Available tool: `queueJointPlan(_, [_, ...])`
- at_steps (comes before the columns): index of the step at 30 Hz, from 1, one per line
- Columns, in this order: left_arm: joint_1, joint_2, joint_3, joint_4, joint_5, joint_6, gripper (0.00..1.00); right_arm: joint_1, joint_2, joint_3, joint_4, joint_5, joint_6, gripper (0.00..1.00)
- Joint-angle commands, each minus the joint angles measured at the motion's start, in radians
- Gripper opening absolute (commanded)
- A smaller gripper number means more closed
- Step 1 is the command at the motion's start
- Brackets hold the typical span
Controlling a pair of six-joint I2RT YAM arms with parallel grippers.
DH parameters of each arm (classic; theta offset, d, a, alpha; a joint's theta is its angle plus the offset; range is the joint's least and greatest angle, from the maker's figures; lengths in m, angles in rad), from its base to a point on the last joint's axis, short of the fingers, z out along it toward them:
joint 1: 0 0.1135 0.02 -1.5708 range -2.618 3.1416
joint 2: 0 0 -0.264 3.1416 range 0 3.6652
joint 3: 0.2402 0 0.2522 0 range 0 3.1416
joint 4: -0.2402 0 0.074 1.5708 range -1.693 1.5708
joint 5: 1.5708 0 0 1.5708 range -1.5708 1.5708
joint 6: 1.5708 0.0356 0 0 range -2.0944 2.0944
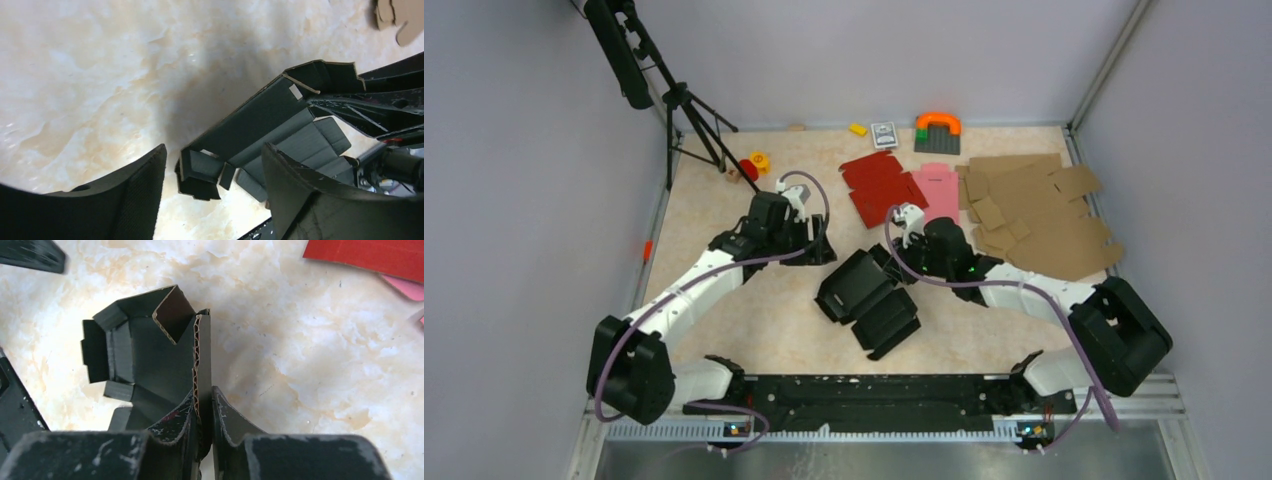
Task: Fold the paper box
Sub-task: Fold the paper box at the center of the board.
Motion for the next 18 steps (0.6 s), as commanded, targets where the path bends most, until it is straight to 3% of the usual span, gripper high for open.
queueJointPlan(1, [0.001, 0.060, 0.007, 0.115, 0.171, 0.063, 0.67, 0.006, -0.077, -0.019, 0.058, -0.036, -0.074, 0.11])
queueJointPlan(7, [-0.002, 0.067, -0.039, 0.186, 0.219, 0.056, 0.59, 0.006, -0.073, -0.019, 0.066, -0.057, -0.069, 0.10])
queueJointPlan(18, [-0.075, 0.121, -0.104, 0.315, 0.081, 0.070, 0.49, 0.006, -0.032, -0.026, 0.128, -0.092, -0.055, 0.09])
